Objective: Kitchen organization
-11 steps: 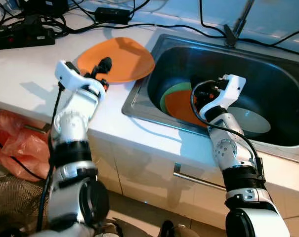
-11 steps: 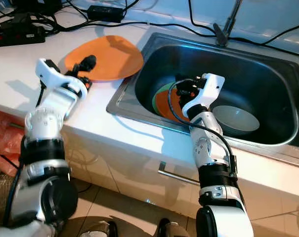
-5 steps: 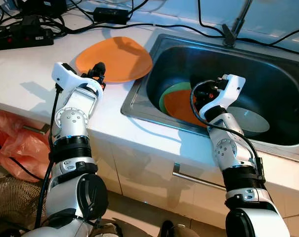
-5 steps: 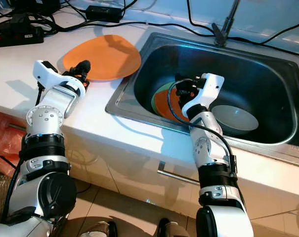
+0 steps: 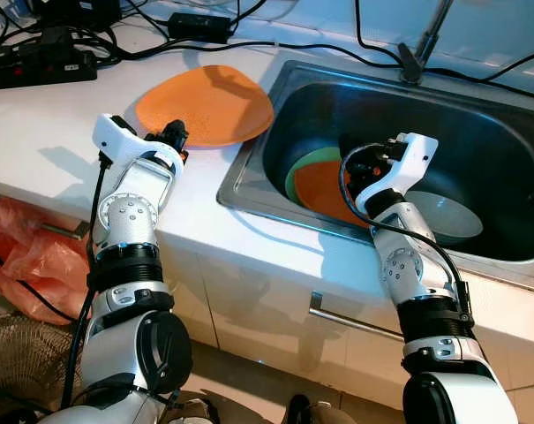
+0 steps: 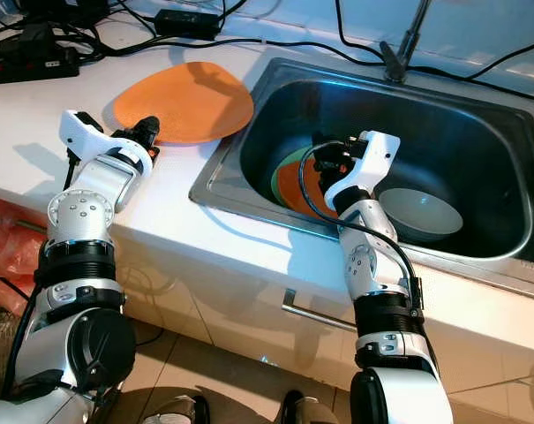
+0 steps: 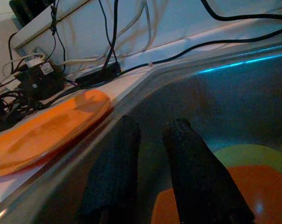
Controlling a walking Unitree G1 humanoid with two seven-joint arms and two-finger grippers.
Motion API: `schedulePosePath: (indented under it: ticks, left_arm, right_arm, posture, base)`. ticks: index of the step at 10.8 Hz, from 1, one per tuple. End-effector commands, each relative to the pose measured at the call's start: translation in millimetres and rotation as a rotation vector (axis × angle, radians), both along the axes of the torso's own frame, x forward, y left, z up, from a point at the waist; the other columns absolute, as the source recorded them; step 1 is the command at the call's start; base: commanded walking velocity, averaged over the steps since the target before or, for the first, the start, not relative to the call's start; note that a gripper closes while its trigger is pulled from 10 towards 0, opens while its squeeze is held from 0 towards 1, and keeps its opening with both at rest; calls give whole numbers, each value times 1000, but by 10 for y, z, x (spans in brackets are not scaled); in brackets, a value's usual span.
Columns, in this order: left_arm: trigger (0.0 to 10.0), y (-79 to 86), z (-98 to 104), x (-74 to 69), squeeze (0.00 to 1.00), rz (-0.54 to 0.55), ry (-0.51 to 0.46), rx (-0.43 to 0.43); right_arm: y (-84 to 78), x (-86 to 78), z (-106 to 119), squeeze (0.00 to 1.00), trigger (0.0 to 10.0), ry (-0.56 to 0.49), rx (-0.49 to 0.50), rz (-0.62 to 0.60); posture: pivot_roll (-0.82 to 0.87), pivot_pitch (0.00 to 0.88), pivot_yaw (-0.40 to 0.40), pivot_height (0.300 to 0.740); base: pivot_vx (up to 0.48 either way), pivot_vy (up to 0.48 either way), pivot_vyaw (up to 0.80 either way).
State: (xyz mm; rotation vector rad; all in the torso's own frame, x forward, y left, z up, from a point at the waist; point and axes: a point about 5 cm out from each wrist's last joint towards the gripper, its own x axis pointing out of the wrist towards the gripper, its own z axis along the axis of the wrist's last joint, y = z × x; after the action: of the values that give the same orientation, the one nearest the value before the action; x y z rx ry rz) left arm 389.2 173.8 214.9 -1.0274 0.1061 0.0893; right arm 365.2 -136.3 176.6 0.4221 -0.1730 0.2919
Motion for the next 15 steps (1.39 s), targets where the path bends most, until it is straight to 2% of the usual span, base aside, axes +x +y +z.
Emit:
schedulePosePath:
  ticks: [1,7,9,10,11,12,13,14,15]
  left_arm:
    - [0,-19,-9,-3,0,-1,9,8]
    - [0,-25,-21,-13,0,6,5,28]
    - [0,-26,13,-16,0,13,-28,57]
    - [0,-27,75,-18,0,16,-73,59]
    - [0,-20,201,-30,0,25,-172,38]
    - [0,-35,385,-73,0,11,-319,11]
    - [510,-60,474,-105,0,-4,-388,-13]
    - [10000,-93,536,-130,0,-24,-440,-28]
    - [10000,-112,555,-140,0,-34,-462,-36]
  right_arm:
    - [5,15,54,0,10000,-8,-19,7]
    - [10,10,37,0,10000,-1,-25,11]
    - [7,7,31,0,10000,1,-26,10]
    - [4,6,30,0,10000,2,-27,8]
    - [2,5,28,0,10000,3,-28,8]
    - [1,5,28,0,10000,4,-28,9]
    - [4,7,24,0,10000,6,-28,9]
    - [8,8,24,0,10000,5,-27,11]
    - [7,8,24,0,10000,6,-27,10]
  posture:
    - [25,125,-32,740]
    - [30,127,-39,740]
    - [28,128,-40,740]
    - [27,129,-41,740]
    - [28,128,-42,740]
    - [30,128,-43,740]
    - [31,128,-43,740]
    - [30,127,-43,740]
    - [29,126,-43,740]
  base:
    - [0,0,0]
    - [0,0,0]
    - [0,0,0]
    - [0,0,0]
    - [0,0,0]
    - [0,0,0]
    - [0,0,0]
    - [0,0,0]
    - [0,0,0]
